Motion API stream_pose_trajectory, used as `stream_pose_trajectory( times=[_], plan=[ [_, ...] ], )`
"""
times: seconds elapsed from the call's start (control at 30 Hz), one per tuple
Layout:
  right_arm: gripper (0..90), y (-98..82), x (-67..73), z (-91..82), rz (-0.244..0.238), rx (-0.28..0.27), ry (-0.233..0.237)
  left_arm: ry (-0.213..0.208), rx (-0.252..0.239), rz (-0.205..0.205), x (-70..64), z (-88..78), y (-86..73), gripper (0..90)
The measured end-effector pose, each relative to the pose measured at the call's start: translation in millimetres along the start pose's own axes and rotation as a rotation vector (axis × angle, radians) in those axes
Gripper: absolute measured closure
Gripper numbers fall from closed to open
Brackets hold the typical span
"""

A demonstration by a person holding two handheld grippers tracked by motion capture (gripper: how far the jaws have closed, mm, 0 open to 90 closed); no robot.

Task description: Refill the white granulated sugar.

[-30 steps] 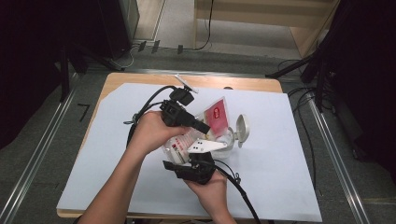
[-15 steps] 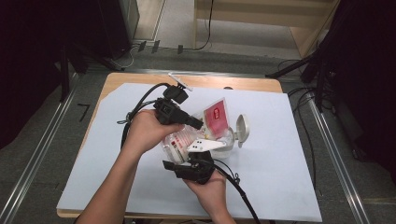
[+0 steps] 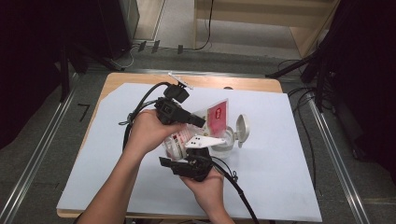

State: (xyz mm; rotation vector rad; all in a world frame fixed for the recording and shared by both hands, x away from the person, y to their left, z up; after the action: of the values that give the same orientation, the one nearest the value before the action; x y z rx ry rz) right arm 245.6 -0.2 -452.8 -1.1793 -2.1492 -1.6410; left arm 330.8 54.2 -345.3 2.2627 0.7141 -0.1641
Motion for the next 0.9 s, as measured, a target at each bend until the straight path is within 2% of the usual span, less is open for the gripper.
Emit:
stream_pose_trajectory(
  times=[0.13,0.33,0.43,0.7,0.8,0.9],
  plan=[
    [61.6,3.9,3.6,-0.9,0.028,0.010,0.019,0.009,-0.007,0.000,2.2,-2.2,1.0,85.3],
    [56.4,4.7,4.7,1.5,0.019,0.006,0.006,0.022,-0.008,0.006,1.2,-1.7,1.6,85.8],
    [60.5,5.7,4.4,1.3,0.011,0.001,0.002,0.032,-0.007,0.010,0.9,-3.1,2.5,85.6],
    [60.8,12.0,4.8,3.1,0.001,-0.001,-0.020,0.014,-0.011,0.001,5.4,-3.3,8.1,85.8],
    [61.1,12.1,6.6,3.0,-0.012,-0.004,-0.031,0.007,0.009,-0.001,6.1,-2.4,10.0,85.7],
    [61.6,12.7,6.9,2.2,-0.002,-0.006,-0.028,-0.004,0.023,-0.003,7.2,-0.6,13.1,85.4]
  ],
)
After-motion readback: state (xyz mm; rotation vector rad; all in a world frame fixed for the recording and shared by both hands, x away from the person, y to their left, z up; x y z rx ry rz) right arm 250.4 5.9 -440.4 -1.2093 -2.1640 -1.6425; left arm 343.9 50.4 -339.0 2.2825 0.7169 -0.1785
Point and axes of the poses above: each handheld gripper's, and its own axes: z roughly forward along the jaws, y roughly out of its top, x roughly to its left, the point moved 4 cm from there along z, roughly forward along the jaws, and after that the axes turned 11 degrees about z, right-handed, at the moved point
